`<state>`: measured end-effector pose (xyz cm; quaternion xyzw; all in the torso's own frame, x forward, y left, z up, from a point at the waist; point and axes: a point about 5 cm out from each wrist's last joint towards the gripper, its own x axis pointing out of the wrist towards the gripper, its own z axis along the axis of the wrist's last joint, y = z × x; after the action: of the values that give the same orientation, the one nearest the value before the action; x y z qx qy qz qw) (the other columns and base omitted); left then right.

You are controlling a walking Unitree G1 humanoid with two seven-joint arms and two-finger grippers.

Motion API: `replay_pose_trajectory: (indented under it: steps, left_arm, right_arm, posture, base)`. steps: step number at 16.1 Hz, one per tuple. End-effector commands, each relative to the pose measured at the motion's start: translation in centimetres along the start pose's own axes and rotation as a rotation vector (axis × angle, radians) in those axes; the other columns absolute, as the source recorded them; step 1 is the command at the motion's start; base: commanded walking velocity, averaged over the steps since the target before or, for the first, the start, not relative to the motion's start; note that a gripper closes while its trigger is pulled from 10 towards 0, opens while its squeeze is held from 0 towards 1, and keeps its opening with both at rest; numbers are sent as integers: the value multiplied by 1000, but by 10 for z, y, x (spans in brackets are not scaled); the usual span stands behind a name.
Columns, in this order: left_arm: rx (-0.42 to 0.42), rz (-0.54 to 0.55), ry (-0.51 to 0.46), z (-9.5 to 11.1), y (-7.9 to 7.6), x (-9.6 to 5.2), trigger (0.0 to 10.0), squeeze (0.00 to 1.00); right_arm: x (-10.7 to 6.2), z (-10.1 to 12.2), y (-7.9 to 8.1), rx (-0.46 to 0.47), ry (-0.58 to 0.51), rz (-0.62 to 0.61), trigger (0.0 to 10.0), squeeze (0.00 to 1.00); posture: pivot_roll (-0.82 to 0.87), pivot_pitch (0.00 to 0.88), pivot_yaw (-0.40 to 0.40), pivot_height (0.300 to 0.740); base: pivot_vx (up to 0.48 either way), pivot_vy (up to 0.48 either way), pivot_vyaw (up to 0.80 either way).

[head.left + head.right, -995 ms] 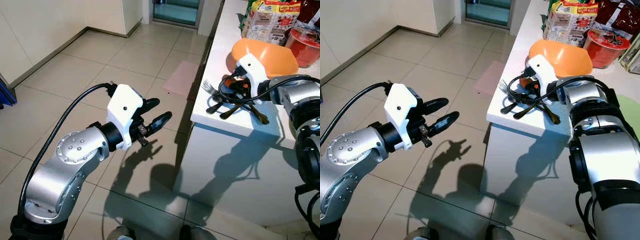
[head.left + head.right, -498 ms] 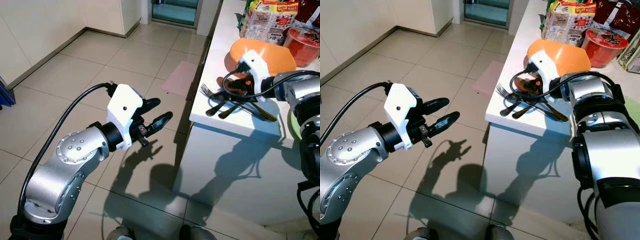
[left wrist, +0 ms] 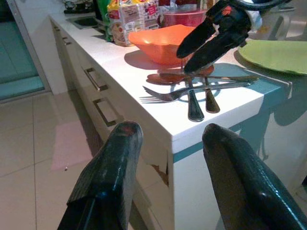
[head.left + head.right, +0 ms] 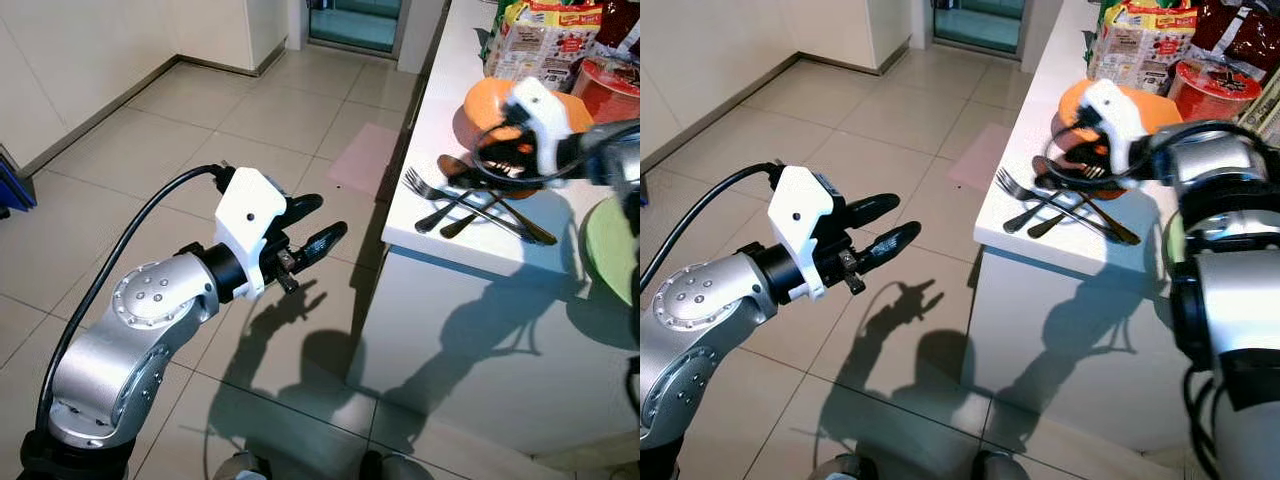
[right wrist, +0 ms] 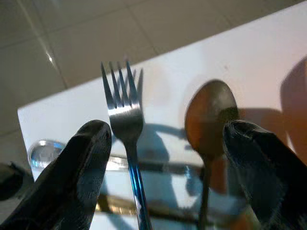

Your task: Setting the table

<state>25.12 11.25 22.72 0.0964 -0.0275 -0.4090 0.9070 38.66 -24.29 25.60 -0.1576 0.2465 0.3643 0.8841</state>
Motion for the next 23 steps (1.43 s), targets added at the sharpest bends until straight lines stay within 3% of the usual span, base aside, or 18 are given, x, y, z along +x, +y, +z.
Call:
replay_pose_trajectory:
  steps: [1,7,10,12,15,16,17,19,20,23]
  left_arm:
    - [21,-24,-14,5,-5,-1,10000,0]
    - [22,-40,-17,6,-6,1,10000,0]
    - [21,-48,-17,6,-7,2,10000,0]
    - [20,-58,-10,5,-9,3,10000,0]
    - [20,-58,-10,5,-10,3,10000,0]
    - [20,-58,-10,5,-10,3,10000,0]
    - [21,-57,-8,5,-10,3,10000,0]
    - [22,-56,-8,5,-10,3,10000,0]
    - [22,-55,-8,5,-10,4,10000,0]
    - [23,-53,-6,5,-9,4,10000,0]
  right_arm:
    - [-6,1,-1,-19,22,27,10000,0]
    - [-2,-21,4,16,100,110,10000,0]
    - [3,-25,7,29,104,119,9451,0]
    - [9,-28,10,38,105,133,7373,0]
    - [13,-30,13,37,109,141,6627,0]
    - [16,-30,14,37,108,138,5765,0]
    - [17,-30,14,42,104,132,4275,0]
    - [18,-30,15,41,108,129,2196,0]
    - [18,-31,15,39,113,124,275,0]
    - [18,-30,14,40,115,119,0,0]
  posture:
    - [-4,103,-45,740]
    - [-10,96,-35,740]
    - [-11,96,-33,740]
    - [-10,98,-32,740]
    - [-10,99,-33,740]
    - [-9,101,-33,740]
    - [-8,101,-35,740]
    - [-8,102,-35,740]
    - [-9,102,-36,740]
    - [-9,104,-37,740]
  base:
    - [0,0,0]
    - [0,0,0]
    - [0,0,0]
    - [0,0,0]
    - [0,0,0]
    - [0,0,0]
    - [0,0,0]
    - [0,0,0]
    - [0,0,0]
    - [0,0,0]
